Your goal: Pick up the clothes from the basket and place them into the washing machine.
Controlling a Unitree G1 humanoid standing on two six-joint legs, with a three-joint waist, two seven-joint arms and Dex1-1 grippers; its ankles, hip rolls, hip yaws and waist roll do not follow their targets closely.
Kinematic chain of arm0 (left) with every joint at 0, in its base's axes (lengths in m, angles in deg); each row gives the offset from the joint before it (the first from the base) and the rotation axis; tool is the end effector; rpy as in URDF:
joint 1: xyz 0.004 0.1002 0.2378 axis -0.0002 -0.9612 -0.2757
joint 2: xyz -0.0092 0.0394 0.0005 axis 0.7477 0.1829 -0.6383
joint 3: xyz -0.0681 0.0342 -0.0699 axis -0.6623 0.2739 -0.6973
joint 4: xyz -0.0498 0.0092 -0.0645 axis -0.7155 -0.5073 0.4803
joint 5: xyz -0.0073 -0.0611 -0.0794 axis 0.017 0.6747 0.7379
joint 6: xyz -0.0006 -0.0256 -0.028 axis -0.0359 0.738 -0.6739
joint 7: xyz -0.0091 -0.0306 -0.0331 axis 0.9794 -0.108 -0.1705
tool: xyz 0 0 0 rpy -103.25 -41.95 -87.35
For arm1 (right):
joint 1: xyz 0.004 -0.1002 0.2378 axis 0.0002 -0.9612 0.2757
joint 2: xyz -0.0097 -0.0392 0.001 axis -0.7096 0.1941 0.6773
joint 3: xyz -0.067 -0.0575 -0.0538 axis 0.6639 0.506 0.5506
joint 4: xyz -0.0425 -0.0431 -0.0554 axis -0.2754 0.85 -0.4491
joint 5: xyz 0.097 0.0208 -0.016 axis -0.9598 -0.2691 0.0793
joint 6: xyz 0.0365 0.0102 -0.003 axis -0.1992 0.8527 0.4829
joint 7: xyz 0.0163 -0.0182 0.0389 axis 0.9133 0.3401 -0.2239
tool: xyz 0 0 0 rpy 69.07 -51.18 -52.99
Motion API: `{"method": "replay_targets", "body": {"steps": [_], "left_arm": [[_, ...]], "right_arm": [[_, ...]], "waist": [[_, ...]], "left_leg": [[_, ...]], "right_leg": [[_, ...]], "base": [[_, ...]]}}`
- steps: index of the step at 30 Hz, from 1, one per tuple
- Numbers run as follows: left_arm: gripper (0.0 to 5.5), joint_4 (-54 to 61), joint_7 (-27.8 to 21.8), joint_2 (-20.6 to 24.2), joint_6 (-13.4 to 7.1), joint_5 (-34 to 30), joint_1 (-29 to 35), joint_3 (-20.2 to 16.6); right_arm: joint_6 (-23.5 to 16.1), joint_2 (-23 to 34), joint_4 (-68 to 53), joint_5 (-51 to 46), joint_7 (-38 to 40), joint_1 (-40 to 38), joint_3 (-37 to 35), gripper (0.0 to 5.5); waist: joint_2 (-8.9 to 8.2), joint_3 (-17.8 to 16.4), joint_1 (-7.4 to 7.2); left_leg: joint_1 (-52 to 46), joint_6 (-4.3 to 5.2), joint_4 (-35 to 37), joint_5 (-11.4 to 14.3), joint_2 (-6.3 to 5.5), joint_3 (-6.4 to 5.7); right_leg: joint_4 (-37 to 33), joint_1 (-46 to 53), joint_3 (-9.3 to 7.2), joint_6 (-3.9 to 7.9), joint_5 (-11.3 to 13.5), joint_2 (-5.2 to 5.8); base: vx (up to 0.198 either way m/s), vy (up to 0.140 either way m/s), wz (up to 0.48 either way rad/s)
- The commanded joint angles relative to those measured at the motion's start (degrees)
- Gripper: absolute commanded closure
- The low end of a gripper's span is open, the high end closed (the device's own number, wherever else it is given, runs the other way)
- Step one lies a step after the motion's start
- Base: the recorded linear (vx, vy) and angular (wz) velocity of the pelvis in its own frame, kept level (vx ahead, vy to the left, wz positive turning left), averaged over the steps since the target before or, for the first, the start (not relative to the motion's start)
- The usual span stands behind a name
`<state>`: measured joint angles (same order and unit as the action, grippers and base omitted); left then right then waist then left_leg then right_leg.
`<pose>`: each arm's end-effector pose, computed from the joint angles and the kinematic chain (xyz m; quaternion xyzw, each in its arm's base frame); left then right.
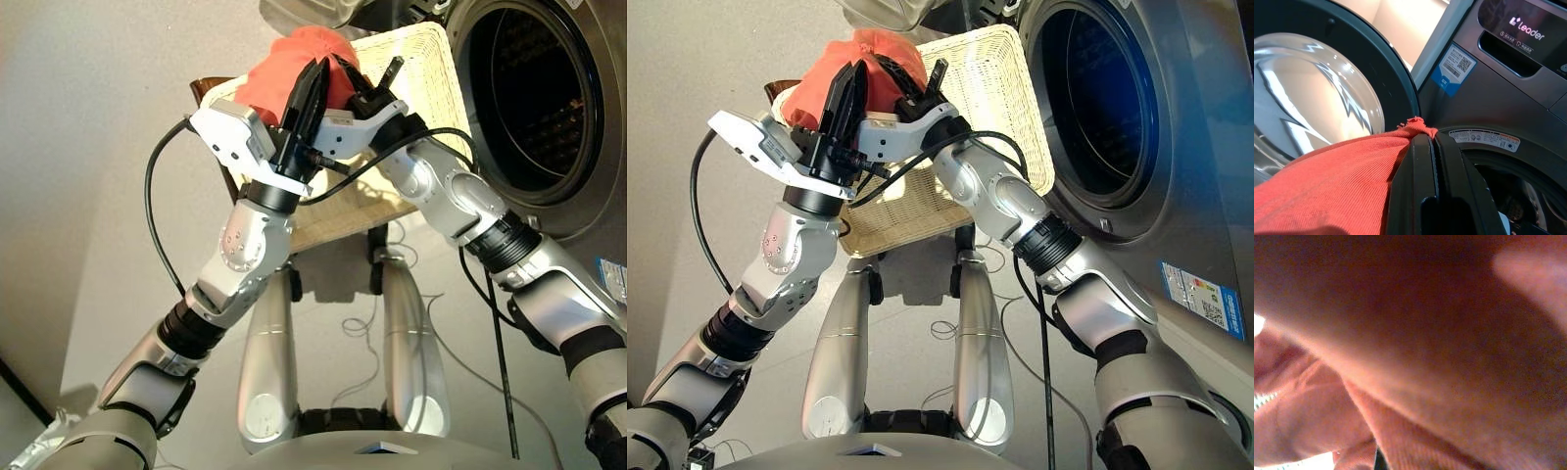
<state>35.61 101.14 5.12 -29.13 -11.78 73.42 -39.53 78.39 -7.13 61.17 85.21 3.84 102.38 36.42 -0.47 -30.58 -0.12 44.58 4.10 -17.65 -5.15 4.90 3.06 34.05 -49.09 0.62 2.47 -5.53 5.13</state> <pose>0.2318 0.0950 0.1905 -0.1411 -0.3560 -0.2793 0.8805 0.3120 -0.0829 0.2124 -0.5603 -0.4019 0.1175 0.7147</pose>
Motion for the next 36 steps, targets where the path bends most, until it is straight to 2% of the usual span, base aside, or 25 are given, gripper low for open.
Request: {"method": "replay_targets", "body": {"steps": [1, 2, 3, 4, 5, 6, 7, 13, 17, 19, 21, 23, 26, 30, 34, 36], "left_arm": [[5.5, 7.38, -1.17, -1.55, -3.91, -3.02, 0.88, 0.25], [4.66, 7.25, -0.68, -1.3, -4.0, -3.66, 0.65, 0.07], [2.85, 7.21, -0.09, -0.83, -3.94, -4.31, 0.32, -0.34], [0.56, 7.2, 0.53, -0.63, -3.88, -4.98, 0.31, -0.52], [0.0, 7.22, 0.59, -0.57, -3.86, -5.02, 0.65, -0.47], [0.0, 7.13, 0.85, -0.29, -3.58, -5.03, 0.17, -0.12], [0.0, 7.13, 0.96, -0.29, -3.61, -5.03, 0.2, 0.21], [0.0, 6.26, 1.85, -0.82, -5.19, -4.17, 1.75, 2.48], [0.0, 6.31, 1.88, -0.89, -5.74, -2.96, 2.12, 3.44], [0.0, 6.36, 2.07, -1.48, -6.11, -2.56, 2.51, 4.13], [0.0, 6.36, 1.71, -1.64, -6.15, -1.85, 2.96, 4.25], [0.0, 6.01, 1.36, -2.16, -6.07, -1.02, 3.02, 4.76], [0.0, 5.58, 0.88, -2.13, -5.88, -0.29, 3.04, 5.2], [0.0, 4.95, 0.76, -2.46, -5.68, 0.71, 3.88, 6.27], [0.0, 4.91, 0.9, -2.81, -5.78, 1.36, 4.53, 7.58], [0.0, 4.99, 0.75, -2.71, -5.65, 1.75, 4.94, 7.99]], "right_arm": [[-3.77, 2.85, -6.14, -1.4, 4.31, -2.51, -3.75, 5.5], [-3.69, 3.5, -7.07, -0.57, 5.08, -4.29, -4.61, 5.5], [-3.56, 4.48, -9.41, -0.21, 5.87, -5.76, -6.38, 5.5], [-3.4, 4.58, -10.33, -0.58, 7.32, -8.45, -8.12, 5.5], [-3.37, 4.71, -10.51, -0.56, 7.25, -8.33, -8.36, 5.5], [-3.11, 4.04, -11.03, -2.28, 8.83, -13.75, -11.1, 5.5], [-3.04, 3.39, -10.32, -4.09, 10.05, -15.82, -12.45, 5.5], [-6.39, -2.08, -0.08, -14.63, 21.38, -21.81, -17.48, 5.5], [-6.06, -3.4, 7.69, -19.08, 26.28, -20.22, -19.97, 5.5], [-7.8, -4.87, 12.73, -23.5, 31.28, -18.89, -23.4, 5.5], [-8.14, -5.49, 17.28, -27.31, 32.7, -17.34, -25.23, 5.5], [-9.92, -6.34, 21.91, -35.11, 33.38, -15.63, -27.87, 5.5], [-10.4, -4.82, 26.26, -38.73, 32.91, -12.49, -28.27, 5.5], [-10.06, -1.43, 35.43, -42.96, 36.29, -5.72, -30.85, 5.5], [-6.96, 4.87, 41.22, -41.01, 39.18, -1.11, -29.24, 5.5], [-5.85, 8.01, 43.46, -40.95, 39.4, 1.75, -28.57, 5.5]], "waist": [[3.91, 0.79, -1.14], [3.82, 0.79, -1.22], [3.66, 0.79, -1.49], [3.54, 0.79, -1.68], [3.59, 0.79, -1.42], [3.36, 0.79, -2.13], [3.27, 0.79, -2.26], [3.5, 0.79, -2.41], [3.9, 0.79, -2.2], [4.19, 0.79, -2.05], [4.48, 0.79, -1.86], [4.56, 0.79, -1.77], [4.64, 0.79, -1.45], [5.12, 0.79, -0.8], [5.01, 0.79, -0.18], [5.1, 0.79, 0.21]], "left_leg": [[0.02, 1.12, 0.72, -0.97, 0.35, 1.88], [-0.03, 1.09, 0.77, -0.93, 0.33, 1.86], [-0.05, 1.06, 0.82, -0.9, 0.34, 1.89], [0.01, 1.01, 0.83, -0.88, 0.34, 1.94], [0.48, 0.98, 1.04, -1.43, 0.49, 1.97], [0.08, 0.89, 0.9, -0.9, 0.28, 2.04], [0.2, 0.84, 0.88, -0.92, 0.28, 2.05], [0.51, 0.61, 0.58, -0.95, 0.37, 2.13], [0.53, 0.58, 0.4, -0.72, 0.45, 2.37], [0.6, 0.56, 0.33, -0.63, 0.41, 2.42], [0.73, 0.62, 0.17, -0.52, 0.29, 2.35], [0.67, 0.62, 0.08, -0.42, 0.07, 2.31], [0.79, 0.71, 0.13, -0.39, -0.02, 2.39], [1.16, 0.55, 0.4, -0.65, -0.25, 2.24], [1.35, 0.36, -0.74, 0.24, -0.59, 1.91], [2.89, 0.48, -1.86, 0.12, -0.49, 1.64]], "right_leg": [[-3.77, 1.24, 2.15, 2.18, 1.54, -0.66], [-3.79, 1.31, 2.1, 2.22, 1.48, -0.62], [-3.85, 1.23, 2.1, 2.26, 1.52, -0.64], [-3.85, 1.12, 2.14, 2.31, 1.56, -0.62], [-4.14, 0.64, 2.17, 2.28, 2.21, -0.81], [-3.7, 0.89, 2.23, 2.37, 1.55, -0.63], [-3.75, 0.77, 2.21, 2.41, 1.64, -0.64], [-3.97, 0.67, 2.21, 2.68, 1.87, -0.56], [-4.0, 0.57, 2.41, 2.67, 1.91, -0.45], [-4.0, 0.52, 2.45, 2.72, 1.88, -0.38], [-3.88, 0.42, 2.29, 2.76, 1.85, -0.22], [-3.8, 0.57, 2.17, 2.71, 1.74, -0.2], [-3.83, 0.45, 2.0, 2.64, 1.83, -0.11], [-4.37, 0.22, 1.89, 2.89, 2.57, -0.06], [-3.6, 0.41, 1.56, 3.14, 1.84, 0.43], [-2.65, -0.88, 1.37, 3.03, 1.93, 0.27]], "base": [[0.0, 0.0, 0.0], [0.0, 0.0, 0.0], [0.0, 0.0, 0.0], [0.0, 0.0, 0.0], [0.0, 0.0, 0.0], [0.0, 0.0, 0.0], [0.0, 0.0, 0.0], [0.0, 0.0, 0.0], [0.0, 0.0, 0.0], [0.0, 0.0, 0.0], [0.0, 0.0, 0.0], [0.0, 0.0, 0.0], [0.0, 0.0, 0.0], [0.0, 0.0, 0.0], [0.0, 0.0, 0.0], [0.0, 0.0, 0.0]]}}
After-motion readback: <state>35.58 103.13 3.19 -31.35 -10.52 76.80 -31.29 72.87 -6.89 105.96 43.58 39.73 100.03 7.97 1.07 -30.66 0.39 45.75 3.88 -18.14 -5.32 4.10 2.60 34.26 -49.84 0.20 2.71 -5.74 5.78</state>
